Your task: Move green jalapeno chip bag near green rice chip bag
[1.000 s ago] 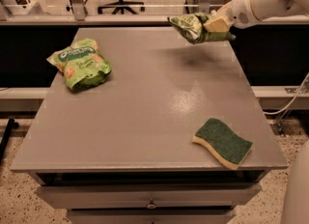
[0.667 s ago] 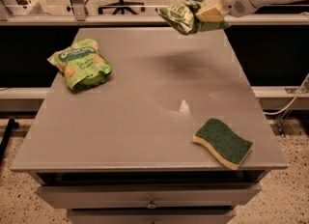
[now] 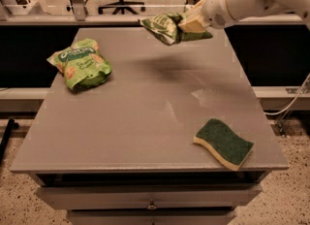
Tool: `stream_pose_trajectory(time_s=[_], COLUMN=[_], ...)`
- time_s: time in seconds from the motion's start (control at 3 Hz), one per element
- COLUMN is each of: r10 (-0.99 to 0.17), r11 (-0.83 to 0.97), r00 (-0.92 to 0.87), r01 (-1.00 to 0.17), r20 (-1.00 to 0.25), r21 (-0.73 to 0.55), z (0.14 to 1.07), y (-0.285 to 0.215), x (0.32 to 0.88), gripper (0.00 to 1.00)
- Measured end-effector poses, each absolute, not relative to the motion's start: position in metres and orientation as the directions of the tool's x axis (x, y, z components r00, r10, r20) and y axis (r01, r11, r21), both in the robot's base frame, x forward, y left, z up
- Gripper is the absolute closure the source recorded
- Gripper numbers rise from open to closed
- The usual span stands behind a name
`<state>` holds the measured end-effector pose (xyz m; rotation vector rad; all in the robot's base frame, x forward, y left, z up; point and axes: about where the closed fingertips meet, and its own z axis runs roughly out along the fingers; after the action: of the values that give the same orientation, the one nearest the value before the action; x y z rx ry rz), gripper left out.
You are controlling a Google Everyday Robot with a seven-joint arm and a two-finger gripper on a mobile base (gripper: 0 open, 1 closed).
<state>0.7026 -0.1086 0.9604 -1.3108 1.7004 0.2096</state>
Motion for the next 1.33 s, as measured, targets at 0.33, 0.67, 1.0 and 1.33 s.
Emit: stream_pose_trajectory(time_s=[0.33, 0.67, 1.0, 1.33], r10=[-0.612, -0.568, -0.538, -0.516], r11=[0.426, 0.431, 0.445, 0.451], r00=[0.043, 0.054, 0.026, -0.015], r01=[-0.823, -0.83, -0.84, -0.855], r20=[-0.789, -0.821, -0.843, -0.857], r21=[-0.376, -0.352, -0.31, -0.257], z=[0.958, 0.945, 0.92, 0.902], y=[-0.074, -0.04, -0.022, -0.007], x=[0.711, 0.716, 0.718, 0.715], gripper=[1.0, 1.0, 1.0, 0.83])
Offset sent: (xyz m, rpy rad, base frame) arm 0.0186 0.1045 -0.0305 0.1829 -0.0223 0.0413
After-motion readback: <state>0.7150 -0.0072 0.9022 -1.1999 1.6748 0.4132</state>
